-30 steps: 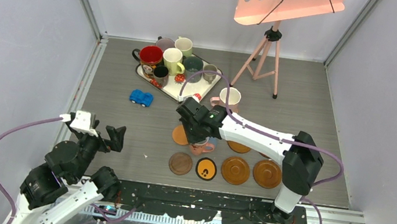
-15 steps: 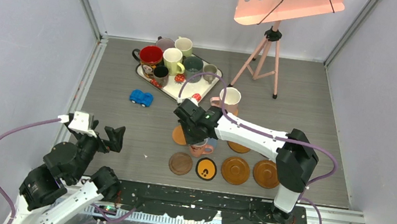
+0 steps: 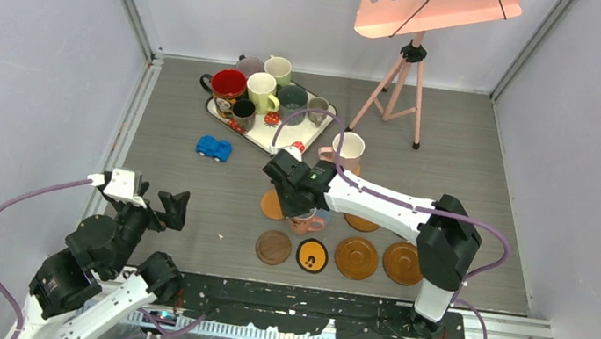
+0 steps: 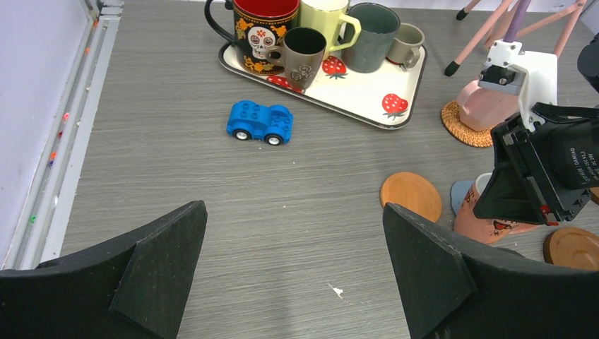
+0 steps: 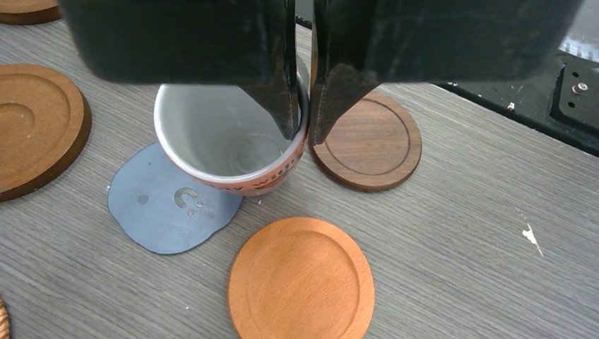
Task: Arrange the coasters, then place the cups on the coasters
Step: Place the cup on the coaster.
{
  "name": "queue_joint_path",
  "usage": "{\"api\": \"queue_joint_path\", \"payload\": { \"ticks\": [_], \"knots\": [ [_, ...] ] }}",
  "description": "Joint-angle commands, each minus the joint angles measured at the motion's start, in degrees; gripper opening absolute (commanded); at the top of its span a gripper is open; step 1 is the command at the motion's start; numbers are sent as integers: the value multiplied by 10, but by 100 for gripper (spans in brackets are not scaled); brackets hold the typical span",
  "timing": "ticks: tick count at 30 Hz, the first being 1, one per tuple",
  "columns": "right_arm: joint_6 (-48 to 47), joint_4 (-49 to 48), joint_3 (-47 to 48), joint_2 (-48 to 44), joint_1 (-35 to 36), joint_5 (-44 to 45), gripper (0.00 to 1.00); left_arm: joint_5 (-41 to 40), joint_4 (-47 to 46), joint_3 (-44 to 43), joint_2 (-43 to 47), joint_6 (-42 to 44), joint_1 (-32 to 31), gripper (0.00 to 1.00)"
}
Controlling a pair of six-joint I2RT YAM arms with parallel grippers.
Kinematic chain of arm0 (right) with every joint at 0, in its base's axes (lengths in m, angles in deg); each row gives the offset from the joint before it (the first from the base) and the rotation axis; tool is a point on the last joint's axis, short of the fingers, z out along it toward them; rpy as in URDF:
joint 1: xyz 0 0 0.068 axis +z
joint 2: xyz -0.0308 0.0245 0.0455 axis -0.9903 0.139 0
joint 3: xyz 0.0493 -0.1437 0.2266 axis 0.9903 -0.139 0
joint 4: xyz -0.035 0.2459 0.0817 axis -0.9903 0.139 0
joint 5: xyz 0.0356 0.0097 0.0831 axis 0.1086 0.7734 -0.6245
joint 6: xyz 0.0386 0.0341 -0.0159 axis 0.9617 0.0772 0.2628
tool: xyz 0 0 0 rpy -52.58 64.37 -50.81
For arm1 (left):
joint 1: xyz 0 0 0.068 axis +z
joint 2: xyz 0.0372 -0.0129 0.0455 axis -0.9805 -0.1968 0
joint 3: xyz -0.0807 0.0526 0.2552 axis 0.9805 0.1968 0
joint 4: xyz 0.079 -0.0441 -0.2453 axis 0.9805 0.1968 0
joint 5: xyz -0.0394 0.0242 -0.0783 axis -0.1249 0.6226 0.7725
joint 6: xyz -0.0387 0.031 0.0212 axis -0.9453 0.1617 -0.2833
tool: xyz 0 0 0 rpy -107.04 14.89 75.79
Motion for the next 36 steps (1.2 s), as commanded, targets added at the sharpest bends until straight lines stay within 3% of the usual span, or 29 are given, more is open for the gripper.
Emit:
{"api": "queue_joint_path", "payload": {
  "ticks": [1,11,18,28,36],
  "knots": [
    [6,11,-2,5,-7,31,5,3,-28,-1,1,2,-1,100],
    [-16,-16,10,-11,-8,4,5,3,-28,0,6,0,-1,100],
    [-50,9,48,-39,-7,42,5,6,-27,-1,-3,1,-1,100],
    [-120,-60,-45,-106,-9,100,5,4,-28,1,1,0,-1,99],
    [-109,-98,-90,-107,-44,31,5,2,-30,2,-5,1,-1,100]
  ]
}}
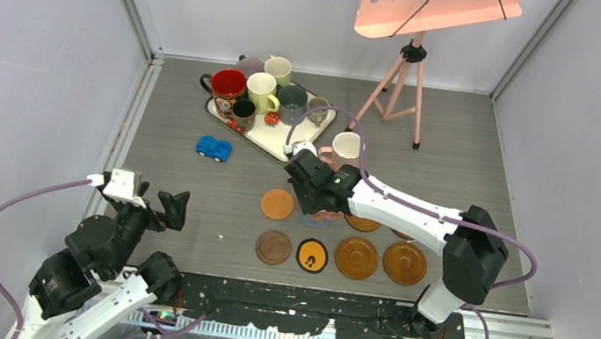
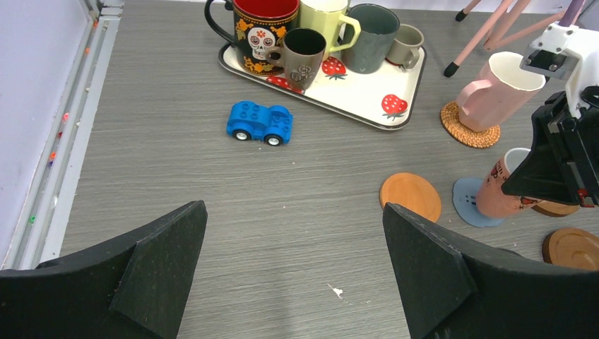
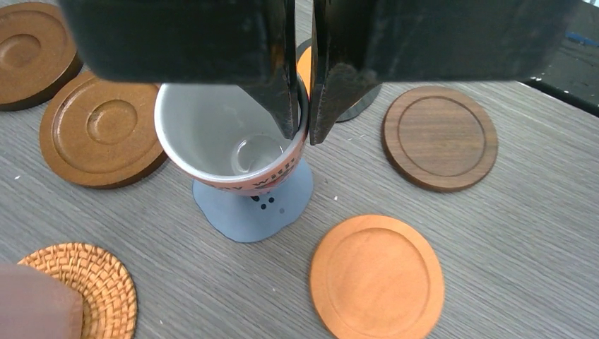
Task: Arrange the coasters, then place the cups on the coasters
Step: Place the cup on the coaster.
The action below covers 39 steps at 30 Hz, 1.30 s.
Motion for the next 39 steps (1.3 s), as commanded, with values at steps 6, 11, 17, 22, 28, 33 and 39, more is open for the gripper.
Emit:
{"api": "queue_joint_path", "payload": {
  "ticks": [6,11,17,22,28,33,39],
  "knots": [
    [-10,-67,-23,-26,-30,-16,5,-1,-28,1,-8,1,-1,100],
    [-14,-68,-27,-20,-30,-8,6,1,-29,1,-12,2,-1,100],
    [-13,-71,-31,-33,-30,12,7,6,-29,1,-16,1,-1,100],
    [-7,-70,-36,-29,-30,24,7,17,-33,3,-17,3,-1,100],
    [12,-85,-52,-32,-30,18,8,22,-32,2,-19,3,-1,100],
    [15,-101,-61,-38,-30,10,8,22,-32,2,-17,3,-1,100],
    [13,-97,-52,-41,-29,18,7,21,-29,1,-14,2,-1,100]
  ]
}}
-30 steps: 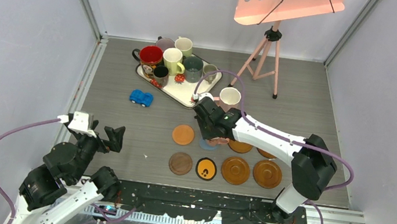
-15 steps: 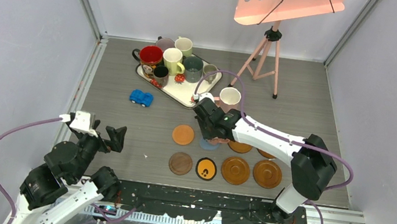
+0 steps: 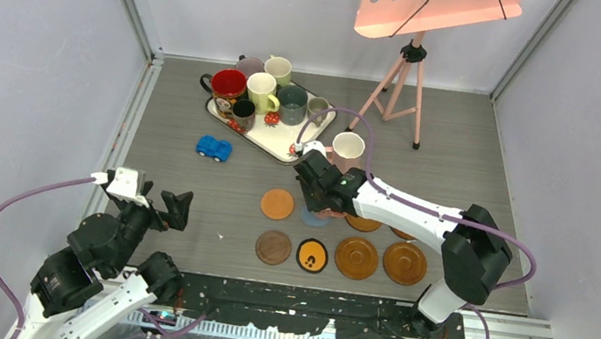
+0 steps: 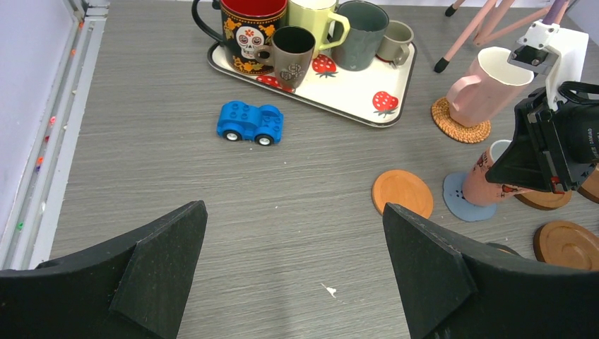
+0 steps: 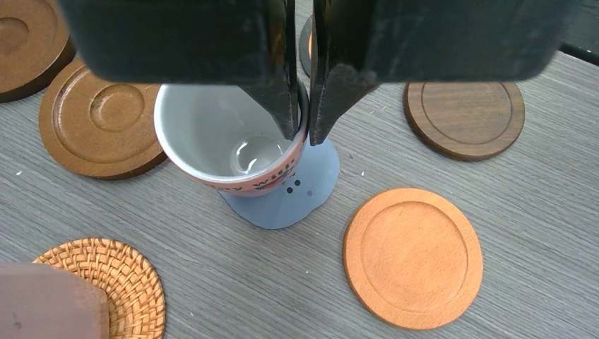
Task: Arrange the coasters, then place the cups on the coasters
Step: Place the cup on the coaster.
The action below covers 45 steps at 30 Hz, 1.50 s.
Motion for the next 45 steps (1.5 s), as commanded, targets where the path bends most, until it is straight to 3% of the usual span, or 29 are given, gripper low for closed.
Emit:
{"api": "queue_joint_path", "payload": {
  "ticks": [1,27,31,40,45],
  "knots": [
    [6,-23,12,-34,2,16,7,3,-20,0,-4,1,-1,99],
    [13,8,61,20,6,-15,8,1,-23,2,-6,4,-1,99],
    [20,3,60,27,9,-23,16,-4,-27,3,-8,5,-1,99],
    [24,49,108,7,10,4,46,-3,-23,3,-3,1,-1,100],
    [7,95,178,-3,10,25,50,5,-20,-1,-13,3,-1,100]
  ]
}}
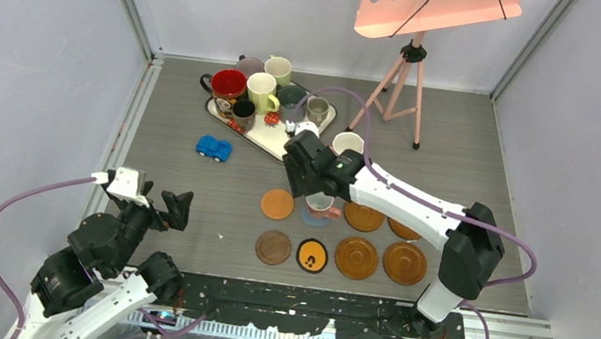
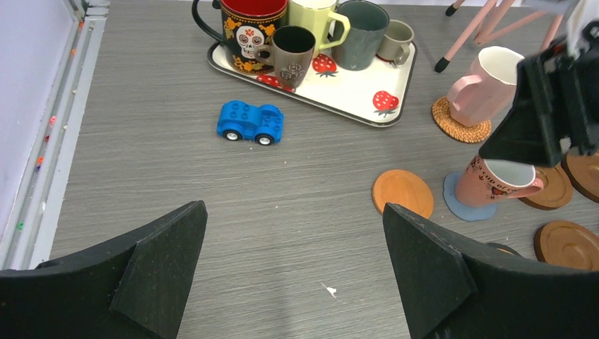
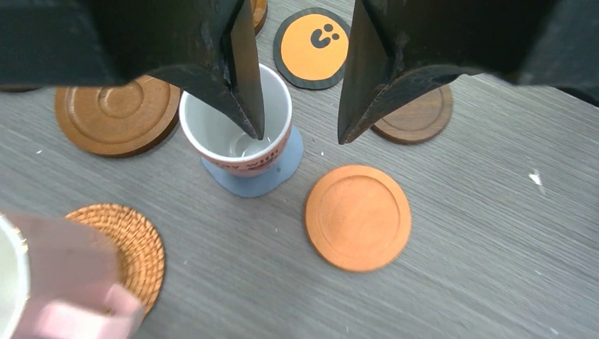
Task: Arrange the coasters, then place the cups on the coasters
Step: Place the cup on the coaster.
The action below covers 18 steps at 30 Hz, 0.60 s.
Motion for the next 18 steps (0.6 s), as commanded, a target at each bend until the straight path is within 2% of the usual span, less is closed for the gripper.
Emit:
{"api": "queue_joint_path", "payload": {
  "ticks": [1,8,12,18],
  "knots": [
    [-22,29,86,-28,1,39,51,6,-21,-1,-14,5,-1,100],
    [-137,29,203,45,-44,96,50,33,-23,-10,-25,14,-1,100],
    [-200,27,295,112,-92,93,48,41,-23,3,-21,0,-1,100],
    [-292,-11,365,197,-135,69,46,43,-28,6,-22,0,-1,100]
  ]
}}
